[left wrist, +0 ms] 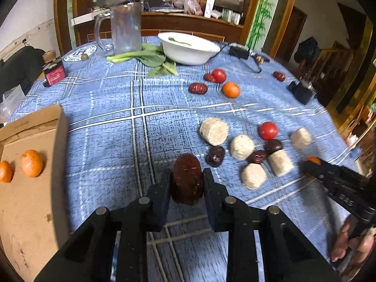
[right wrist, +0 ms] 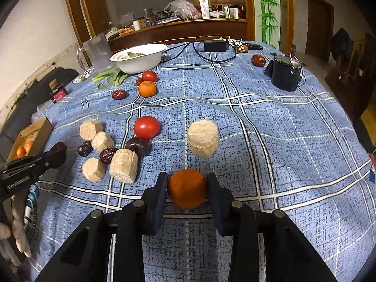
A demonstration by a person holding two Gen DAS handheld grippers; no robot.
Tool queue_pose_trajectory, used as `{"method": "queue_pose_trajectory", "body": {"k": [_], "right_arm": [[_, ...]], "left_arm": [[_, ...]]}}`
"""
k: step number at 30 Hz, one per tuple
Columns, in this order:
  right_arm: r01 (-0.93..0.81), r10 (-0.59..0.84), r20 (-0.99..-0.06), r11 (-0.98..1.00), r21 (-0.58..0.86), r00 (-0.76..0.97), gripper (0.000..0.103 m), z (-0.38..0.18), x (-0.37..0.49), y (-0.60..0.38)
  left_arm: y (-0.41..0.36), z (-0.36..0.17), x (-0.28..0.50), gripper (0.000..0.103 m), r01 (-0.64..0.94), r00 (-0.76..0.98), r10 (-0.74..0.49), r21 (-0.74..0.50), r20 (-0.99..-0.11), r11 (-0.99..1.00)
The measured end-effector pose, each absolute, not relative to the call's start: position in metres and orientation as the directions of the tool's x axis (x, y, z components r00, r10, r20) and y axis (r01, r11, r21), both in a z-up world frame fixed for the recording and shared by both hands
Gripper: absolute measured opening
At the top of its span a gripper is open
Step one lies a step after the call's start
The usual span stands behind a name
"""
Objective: Organize fruits
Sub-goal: 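Carry the date and orange into the box and open both tools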
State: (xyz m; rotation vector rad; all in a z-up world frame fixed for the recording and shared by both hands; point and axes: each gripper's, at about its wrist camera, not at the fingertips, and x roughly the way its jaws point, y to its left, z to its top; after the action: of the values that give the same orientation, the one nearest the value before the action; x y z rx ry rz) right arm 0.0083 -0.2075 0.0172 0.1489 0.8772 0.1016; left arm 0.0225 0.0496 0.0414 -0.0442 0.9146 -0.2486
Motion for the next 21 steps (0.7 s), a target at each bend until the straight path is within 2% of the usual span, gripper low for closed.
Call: {"method": "queue_pose_trajectory", "body": {"k": [11, 15, 21], "right_arm": [[-0.062, 0.227, -0.714, 0.966, 0.250, 0.663, 0.036, 0.057, -0.023, -0.192], [-0.108, 0.268, -0.701, 0.958, 0.265, 0.661, 0.036, 0.072, -0.035, -0.168], [-0.199, 0.339, -0.693, 0.940, 0.277, 0.636, 0.036, 0.083, -0.048, -0.117]], "left_arm": [[0.118, 0.075, -0.041, 0.025, 0.115, 0.645, -0.330, -0.339, -0.689, 0.934], [0.152, 0.075, -0.068, 0.025, 0.056, 0.675, -0.317, -0.382, -0.667, 0.923], [0.215, 0.068, -0.107, 0.025, -0.095, 0.720, -0.225, -0.414, -0.657, 0.905]]}}
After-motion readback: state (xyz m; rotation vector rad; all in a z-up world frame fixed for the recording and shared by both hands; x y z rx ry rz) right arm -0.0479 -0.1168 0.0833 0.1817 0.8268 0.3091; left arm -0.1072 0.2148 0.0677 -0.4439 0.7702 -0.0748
